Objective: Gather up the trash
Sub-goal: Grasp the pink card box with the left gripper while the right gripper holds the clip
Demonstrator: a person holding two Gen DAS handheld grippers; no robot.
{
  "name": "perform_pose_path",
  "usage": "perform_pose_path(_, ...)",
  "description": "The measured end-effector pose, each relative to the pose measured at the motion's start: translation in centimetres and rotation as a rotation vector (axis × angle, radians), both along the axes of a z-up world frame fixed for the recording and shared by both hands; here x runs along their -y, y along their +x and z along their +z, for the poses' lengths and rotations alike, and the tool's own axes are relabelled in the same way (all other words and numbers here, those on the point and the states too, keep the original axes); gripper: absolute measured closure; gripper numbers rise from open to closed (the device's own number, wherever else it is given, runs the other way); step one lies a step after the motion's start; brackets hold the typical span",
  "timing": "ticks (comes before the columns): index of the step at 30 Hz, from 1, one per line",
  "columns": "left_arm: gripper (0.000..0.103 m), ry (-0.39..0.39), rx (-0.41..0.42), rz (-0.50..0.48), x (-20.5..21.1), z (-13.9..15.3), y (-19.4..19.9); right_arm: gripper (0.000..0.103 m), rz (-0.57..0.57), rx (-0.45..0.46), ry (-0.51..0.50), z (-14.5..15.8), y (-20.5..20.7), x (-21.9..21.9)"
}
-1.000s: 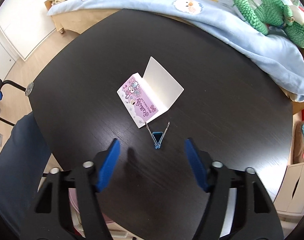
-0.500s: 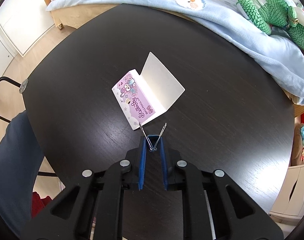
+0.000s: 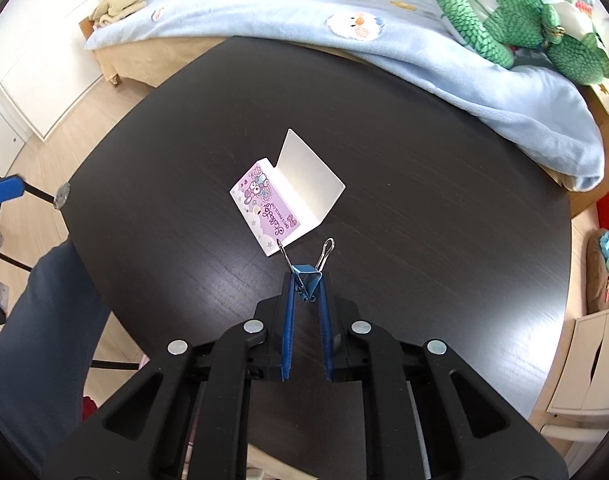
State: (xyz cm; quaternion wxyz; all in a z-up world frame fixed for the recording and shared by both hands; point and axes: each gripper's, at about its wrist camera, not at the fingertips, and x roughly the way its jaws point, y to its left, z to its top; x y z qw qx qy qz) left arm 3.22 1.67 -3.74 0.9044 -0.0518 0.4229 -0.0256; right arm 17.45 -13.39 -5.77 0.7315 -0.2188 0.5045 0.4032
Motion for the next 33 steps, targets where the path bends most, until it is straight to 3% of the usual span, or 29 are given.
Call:
perform_pose_path(18, 0.008, 0.064, -0.055, -0.109, 1.8, -0.2, 8.8, 0.092, -0.075, -0.015, 0.005, 1.5, -0.1, 4.3)
perform_pose_path(24, 0.008, 0.062, -0.127, -0.128, 2.6, -1.6, 12.2, 0.092, -0.081, -0.016, 0.004, 1.7, 0.0, 5.1)
perform_pose_path(33, 0.008, 0.041, -0.249, -0.060, 2.2, -5.7, 16.2, 0.092, -0.091, -0.023, 0.002, 1.6, 0.1, 6.2)
